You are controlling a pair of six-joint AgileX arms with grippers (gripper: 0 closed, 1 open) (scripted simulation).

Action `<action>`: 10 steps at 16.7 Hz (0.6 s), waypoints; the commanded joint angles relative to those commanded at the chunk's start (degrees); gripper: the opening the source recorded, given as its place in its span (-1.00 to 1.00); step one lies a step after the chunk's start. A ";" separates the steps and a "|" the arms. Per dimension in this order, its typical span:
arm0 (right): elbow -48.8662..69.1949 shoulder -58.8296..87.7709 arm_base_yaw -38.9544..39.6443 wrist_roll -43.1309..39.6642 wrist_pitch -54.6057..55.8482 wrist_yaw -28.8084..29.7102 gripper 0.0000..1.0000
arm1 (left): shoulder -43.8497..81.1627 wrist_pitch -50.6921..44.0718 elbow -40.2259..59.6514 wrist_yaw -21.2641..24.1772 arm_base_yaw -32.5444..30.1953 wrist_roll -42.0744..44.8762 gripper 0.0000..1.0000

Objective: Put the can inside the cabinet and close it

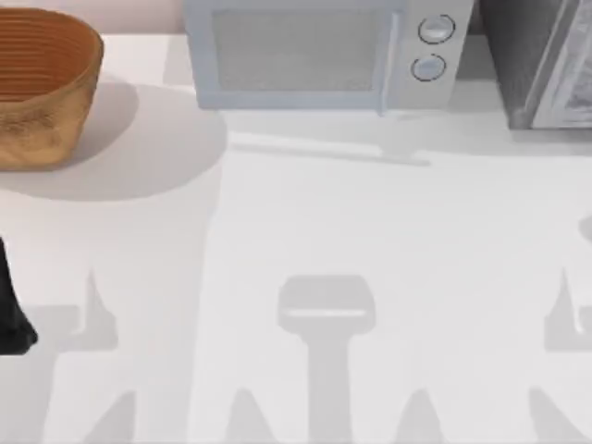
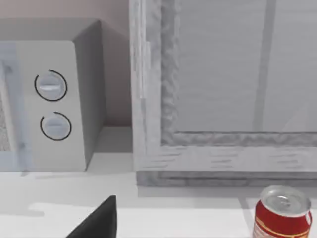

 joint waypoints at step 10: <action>3.35 17.84 -2.26 -0.43 15.74 -3.06 1.00 | 0.00 0.00 0.00 0.00 0.00 0.00 1.00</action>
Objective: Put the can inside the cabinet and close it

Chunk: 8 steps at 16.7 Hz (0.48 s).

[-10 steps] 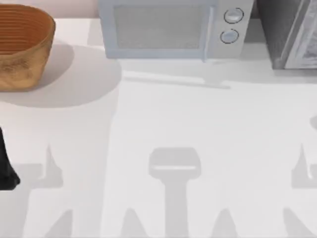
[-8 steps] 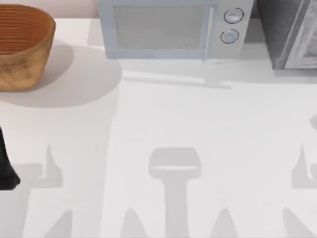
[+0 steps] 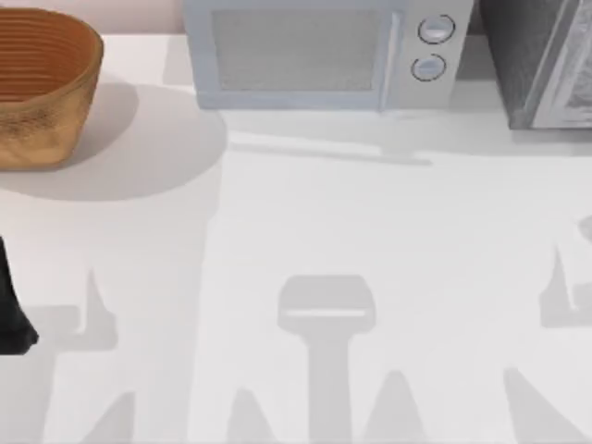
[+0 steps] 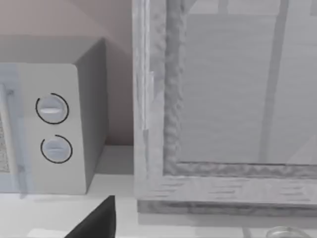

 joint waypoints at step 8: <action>5.05 40.49 -6.24 -1.20 31.67 -5.22 1.00 | 0.00 0.00 0.00 0.00 0.00 0.00 1.00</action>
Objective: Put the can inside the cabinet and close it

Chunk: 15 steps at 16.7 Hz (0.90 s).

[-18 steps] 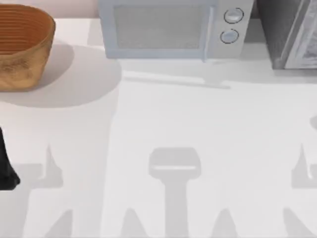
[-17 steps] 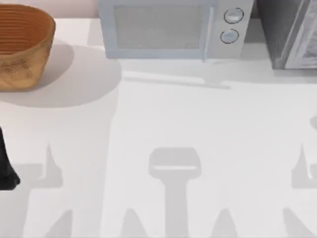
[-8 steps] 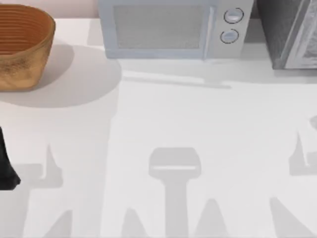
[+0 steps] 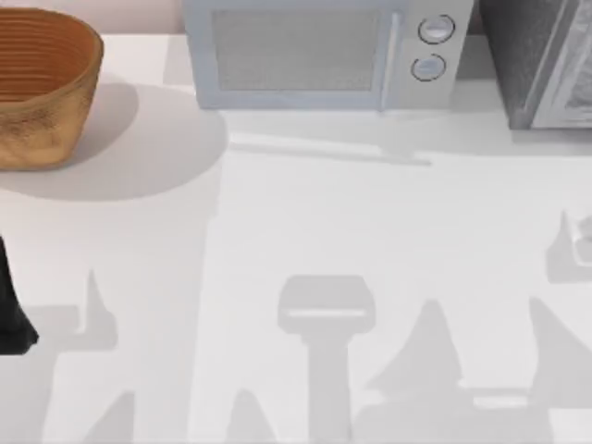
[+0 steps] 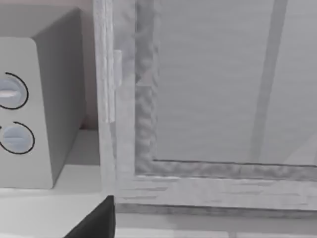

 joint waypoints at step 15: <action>7.00 64.32 -9.96 -0.98 48.67 -8.04 1.00 | 0.00 0.00 0.00 0.00 0.00 0.00 1.00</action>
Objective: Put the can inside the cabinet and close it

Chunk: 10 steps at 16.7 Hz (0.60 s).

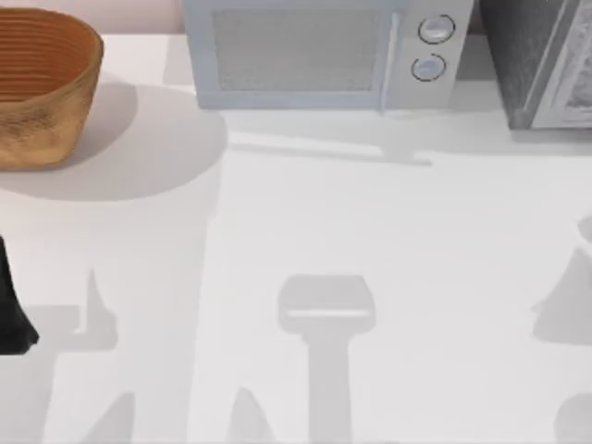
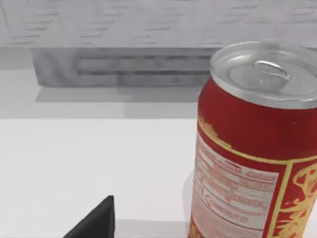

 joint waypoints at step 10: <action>2.00 2.12 0.44 0.12 -0.14 0.45 1.00 | 0.00 0.00 0.00 0.00 0.00 0.00 1.00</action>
